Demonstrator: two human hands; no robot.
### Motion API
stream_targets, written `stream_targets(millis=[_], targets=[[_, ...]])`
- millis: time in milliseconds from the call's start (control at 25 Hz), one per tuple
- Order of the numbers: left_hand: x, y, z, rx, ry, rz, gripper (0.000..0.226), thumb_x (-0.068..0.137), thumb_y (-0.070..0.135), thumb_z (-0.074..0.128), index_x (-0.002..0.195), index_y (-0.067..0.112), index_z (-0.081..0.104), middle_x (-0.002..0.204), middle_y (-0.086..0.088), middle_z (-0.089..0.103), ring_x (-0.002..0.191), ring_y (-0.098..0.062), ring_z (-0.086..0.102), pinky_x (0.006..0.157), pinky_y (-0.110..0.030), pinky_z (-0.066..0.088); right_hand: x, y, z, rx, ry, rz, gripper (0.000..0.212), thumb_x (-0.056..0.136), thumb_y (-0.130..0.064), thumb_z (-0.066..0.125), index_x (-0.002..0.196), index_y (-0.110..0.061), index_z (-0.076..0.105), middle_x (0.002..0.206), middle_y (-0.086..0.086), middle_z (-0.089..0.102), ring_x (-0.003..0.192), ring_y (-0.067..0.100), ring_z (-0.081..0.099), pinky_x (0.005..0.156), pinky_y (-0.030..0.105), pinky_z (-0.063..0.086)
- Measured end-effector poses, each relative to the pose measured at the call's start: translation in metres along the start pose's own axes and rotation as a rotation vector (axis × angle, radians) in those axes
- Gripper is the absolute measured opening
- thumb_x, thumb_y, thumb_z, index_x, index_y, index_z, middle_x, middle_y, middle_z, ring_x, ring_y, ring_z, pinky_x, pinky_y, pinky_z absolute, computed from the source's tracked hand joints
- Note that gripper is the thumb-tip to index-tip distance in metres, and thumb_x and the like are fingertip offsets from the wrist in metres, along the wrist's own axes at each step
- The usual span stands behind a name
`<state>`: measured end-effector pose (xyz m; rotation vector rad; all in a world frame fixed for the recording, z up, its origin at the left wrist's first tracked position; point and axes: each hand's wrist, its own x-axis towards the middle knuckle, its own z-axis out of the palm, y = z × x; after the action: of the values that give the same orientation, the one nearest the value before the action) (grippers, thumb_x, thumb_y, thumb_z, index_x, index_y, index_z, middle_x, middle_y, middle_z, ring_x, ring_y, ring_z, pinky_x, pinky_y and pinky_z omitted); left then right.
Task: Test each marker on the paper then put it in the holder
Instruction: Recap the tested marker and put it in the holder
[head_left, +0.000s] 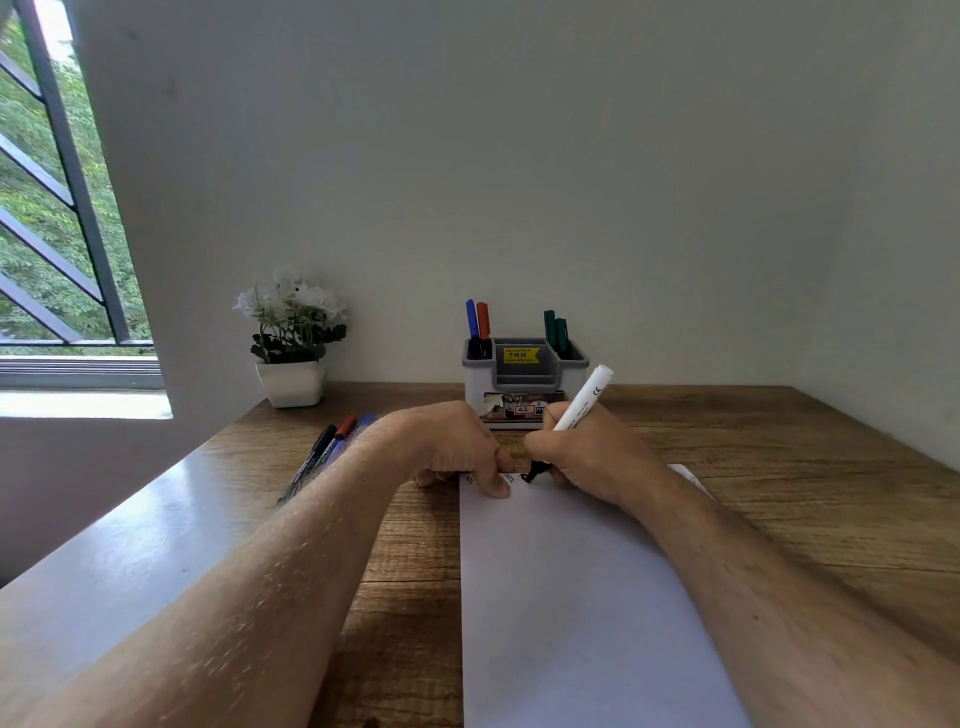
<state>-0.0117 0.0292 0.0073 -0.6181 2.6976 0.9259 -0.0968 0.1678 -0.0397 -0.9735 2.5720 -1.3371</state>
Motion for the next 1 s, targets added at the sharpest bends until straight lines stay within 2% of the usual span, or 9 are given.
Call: stream_targets(millis=[120, 280, 400, 520, 640, 720, 760, 880, 1000], targets=[[-0.002, 0.0, 0.001, -0.001, 0.009, 0.009, 0.036, 0.082, 0.018, 0.076, 0.117, 0.024, 0.07, 0.093, 0.006, 0.057, 0.106, -0.022, 0.051, 0.082, -0.036, 0.041, 0.001, 0.0, -0.001, -0.01, 0.066, 0.012, 0.023, 0.079, -0.03, 0.07, 0.074, -0.019, 0.05, 0.073, 0.002, 0.055, 0.065, 0.01, 0.053, 0.053, 0.02, 0.038], [-0.004, 0.001, -0.001, 0.003, 0.013, 0.012, 0.031, 0.081, 0.017, 0.076, 0.111, 0.024, 0.071, 0.087, 0.009, 0.055, 0.109, -0.024, 0.052, 0.084, -0.038, 0.042, 0.002, -0.001, -0.003, -0.001, 0.114, 0.052, 0.026, 0.079, -0.032, 0.071, 0.073, -0.022, 0.047, 0.072, -0.001, 0.055, 0.062, 0.009, 0.053, 0.049, 0.019, 0.035], [-0.003, -0.001, -0.001, -0.069, 0.1, 0.061, 0.017, 0.081, 0.018, 0.075, 0.096, 0.025, 0.069, 0.088, 0.005, 0.058, 0.083, -0.015, 0.051, 0.074, -0.032, 0.043, 0.002, -0.003, -0.005, 0.107, 0.135, 0.087, 0.023, 0.081, -0.029, 0.067, 0.069, -0.02, 0.05, 0.067, 0.001, 0.054, 0.057, 0.012, 0.049, 0.051, 0.025, 0.035], [-0.003, 0.0, -0.004, -0.311, 0.308, 0.11, 0.019, 0.093, 0.024, 0.059, 0.107, 0.012, 0.066, 0.088, -0.002, 0.055, 0.068, -0.013, 0.044, 0.062, -0.025, 0.038, 0.005, -0.005, -0.007, 0.345, 0.171, 0.106, 0.023, 0.082, -0.024, 0.069, 0.061, -0.024, 0.057, 0.062, 0.0, 0.053, 0.051, 0.011, 0.046, 0.048, 0.027, 0.034], [-0.008, 0.004, -0.008, -0.791, 0.372, 0.215, 0.029, 0.091, 0.001, 0.038, 0.097, 0.006, 0.065, 0.077, -0.005, 0.052, 0.059, -0.015, 0.038, 0.051, -0.025, 0.032, 0.004, -0.008, -0.01, 0.674, 0.164, 0.084, 0.026, 0.084, -0.011, 0.071, 0.065, -0.025, 0.06, 0.052, -0.004, 0.052, 0.033, 0.005, 0.039, 0.033, 0.016, 0.028], [-0.011, 0.003, -0.009, -1.019, 0.407, 0.257, 0.034, 0.089, -0.005, 0.036, 0.089, 0.01, 0.066, 0.071, -0.003, 0.056, 0.059, -0.013, 0.041, 0.048, -0.022, 0.034, 0.001, -0.012, -0.012, 0.82, 0.143, 0.073, 0.014, 0.085, -0.01, 0.068, 0.077, -0.021, 0.063, 0.056, -0.002, 0.057, 0.034, 0.007, 0.038, 0.034, 0.015, 0.026], [-0.01, 0.001, -0.009, -1.097, 0.411, 0.267, 0.034, 0.091, -0.005, 0.037, 0.091, 0.01, 0.068, 0.073, -0.003, 0.059, 0.062, -0.013, 0.045, 0.05, -0.021, 0.036, 0.0, -0.015, -0.013, 0.858, 0.135, 0.066, 0.006, 0.086, -0.015, 0.064, 0.082, -0.018, 0.066, 0.062, 0.001, 0.061, 0.036, 0.009, 0.039, 0.036, 0.016, 0.026], [-0.004, 0.0, -0.009, -1.271, 0.38, 0.321, 0.027, 0.099, 0.0, 0.044, 0.103, 0.005, 0.07, 0.092, -0.01, 0.07, 0.083, -0.019, 0.058, 0.067, -0.026, 0.046, -0.003, -0.018, -0.014, 0.937, 0.13, 0.045, 0.023, 0.088, -0.023, 0.051, 0.09, -0.011, 0.07, 0.073, 0.011, 0.071, 0.04, 0.013, 0.043, 0.043, 0.018, 0.026], [0.001, -0.002, -0.009, -1.364, 0.401, 0.352, 0.022, 0.1, 0.007, 0.051, 0.111, 0.001, 0.068, 0.106, -0.014, 0.073, 0.085, -0.017, 0.066, 0.074, -0.025, 0.055, -0.005, -0.02, -0.015, 0.996, 0.141, 0.037, 0.024, 0.09, -0.022, 0.049, 0.094, -0.007, 0.068, 0.078, 0.014, 0.074, 0.041, 0.014, 0.046, 0.044, 0.019, 0.028]])
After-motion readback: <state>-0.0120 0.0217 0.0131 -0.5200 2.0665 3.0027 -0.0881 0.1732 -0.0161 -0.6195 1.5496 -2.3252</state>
